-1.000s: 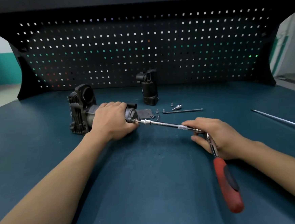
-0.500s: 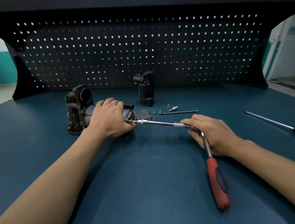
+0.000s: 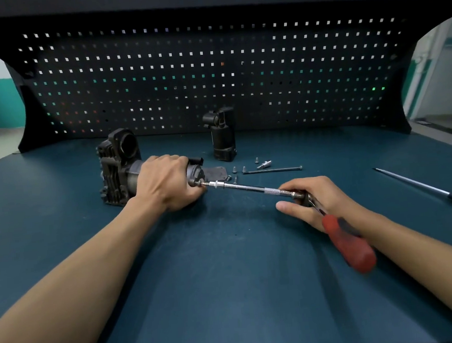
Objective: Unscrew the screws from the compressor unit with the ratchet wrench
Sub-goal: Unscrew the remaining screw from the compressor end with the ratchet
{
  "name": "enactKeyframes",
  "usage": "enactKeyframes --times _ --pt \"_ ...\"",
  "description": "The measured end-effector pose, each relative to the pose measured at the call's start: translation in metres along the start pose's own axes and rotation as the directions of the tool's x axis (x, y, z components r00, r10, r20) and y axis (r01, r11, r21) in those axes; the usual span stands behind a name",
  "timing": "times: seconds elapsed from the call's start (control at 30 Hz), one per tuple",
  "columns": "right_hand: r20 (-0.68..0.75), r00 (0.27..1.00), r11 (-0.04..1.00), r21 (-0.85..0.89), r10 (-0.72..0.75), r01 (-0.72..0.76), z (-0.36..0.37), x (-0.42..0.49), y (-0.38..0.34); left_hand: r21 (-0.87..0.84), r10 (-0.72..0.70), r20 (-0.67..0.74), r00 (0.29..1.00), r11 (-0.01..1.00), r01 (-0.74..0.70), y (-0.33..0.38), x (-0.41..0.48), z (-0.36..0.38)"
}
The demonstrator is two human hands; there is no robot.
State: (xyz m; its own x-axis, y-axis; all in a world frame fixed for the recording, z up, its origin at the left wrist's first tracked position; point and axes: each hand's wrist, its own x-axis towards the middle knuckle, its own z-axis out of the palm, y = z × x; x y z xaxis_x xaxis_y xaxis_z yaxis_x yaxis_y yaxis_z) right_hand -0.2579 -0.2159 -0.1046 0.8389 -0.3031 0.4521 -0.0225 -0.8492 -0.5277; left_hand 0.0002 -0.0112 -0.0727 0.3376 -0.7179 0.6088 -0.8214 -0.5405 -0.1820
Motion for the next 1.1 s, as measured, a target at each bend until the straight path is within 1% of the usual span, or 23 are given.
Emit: enactKeyframes --times 0.1,0.17,0.23,0.27,0.3,0.37,0.4,0.47,0.53,0.57,0.6,0.67,0.77,0.87,0.93,1.03,1.07,1.1 --pt "0.092 0.990 0.970 0.210 0.105 -0.123 -0.003 0.002 -0.008 0.001 -0.003 -0.014 1.000 1.000 0.003 0.000 0.001 0.000" --pt "0.159 0.968 0.897 0.371 0.195 -0.242 -0.004 0.002 -0.014 0.006 -0.004 -0.015 1.000 1.000 0.004 0.001 0.001 0.000" --pt "0.245 0.906 0.746 0.514 0.344 -0.423 -0.007 0.002 -0.019 0.015 -0.001 -0.016 1.000 1.000 0.001 0.002 0.001 0.001" --pt "0.320 0.854 0.643 0.563 0.410 -0.519 -0.009 0.003 -0.021 0.015 -0.001 -0.017 1.000 1.000 0.002 0.002 0.001 0.001" --pt "0.417 0.793 0.525 0.597 0.444 -0.607 -0.012 0.004 -0.023 0.015 -0.003 -0.018 1.000 1.000 0.003 0.002 0.001 0.001" --pt "0.589 0.689 0.290 0.632 0.423 -0.718 -0.019 0.006 -0.025 0.014 -0.003 -0.021 1.000 1.000 0.004 0.002 0.001 0.001" --pt "0.643 0.658 0.198 0.639 0.393 -0.743 -0.021 0.007 -0.025 0.014 -0.002 -0.022 1.000 1.000 0.002 0.002 0.001 0.001" --pt "0.695 0.631 0.090 0.644 0.344 -0.759 -0.022 0.007 -0.023 0.015 -0.004 -0.026 1.000 1.000 0.004 0.001 0.002 0.002" --pt "0.724 0.615 0.028 0.640 0.312 -0.768 -0.022 0.007 -0.022 0.013 -0.013 -0.023 1.000 1.000 0.014 0.000 0.002 0.003" --pt "0.733 0.611 0.018 0.636 0.300 -0.771 -0.022 0.007 -0.022 0.011 -0.017 -0.018 1.000 1.000 0.017 -0.001 0.002 0.003" --pt "0.734 0.614 0.029 0.635 0.290 -0.772 -0.022 0.007 -0.022 0.008 -0.020 -0.016 1.000 1.000 0.020 -0.001 0.003 0.004" --pt "0.712 0.640 0.106 0.641 0.289 -0.761 -0.022 0.007 -0.023 0.001 -0.021 -0.017 1.000 1.000 0.021 -0.001 0.003 0.004" --pt "0.619 0.724 0.261 0.676 0.305 -0.689 -0.017 0.004 -0.023 -0.003 -0.022 -0.019 1.000 1.000 0.022 0.000 0.003 0.005" --pt "0.499 0.815 0.447 0.681 0.297 -0.580 -0.013 -0.001 -0.023 -0.004 -0.038 -0.009 0.999 0.999 0.038 -0.001 0.002 0.005" --pt "0.419 0.862 0.604 0.620 0.286 -0.502 -0.014 -0.003 -0.023 -0.009 -0.046 -0.003 0.999 0.999 0.046 0.001 0.002 0.004" --pt "0.251 0.947 0.860 0.417 0.203 -0.295 -0.015 -0.003 -0.022 -0.024 -0.045 0.017 0.999 0.999 0.046 0.001 0.002 0.003" --pt "0.196 0.968 0.914 0.340 0.160 -0.220 -0.015 -0.003 -0.021 -0.024 -0.041 0.039 0.998 0.999 0.042 0.000 0.003 0.002" --pt "0.152 0.982 0.947 0.282 0.112 -0.151 -0.015 -0.003 -0.020 -0.020 -0.035 0.070 0.997 0.999 0.037 -0.001 0.004 0.002"
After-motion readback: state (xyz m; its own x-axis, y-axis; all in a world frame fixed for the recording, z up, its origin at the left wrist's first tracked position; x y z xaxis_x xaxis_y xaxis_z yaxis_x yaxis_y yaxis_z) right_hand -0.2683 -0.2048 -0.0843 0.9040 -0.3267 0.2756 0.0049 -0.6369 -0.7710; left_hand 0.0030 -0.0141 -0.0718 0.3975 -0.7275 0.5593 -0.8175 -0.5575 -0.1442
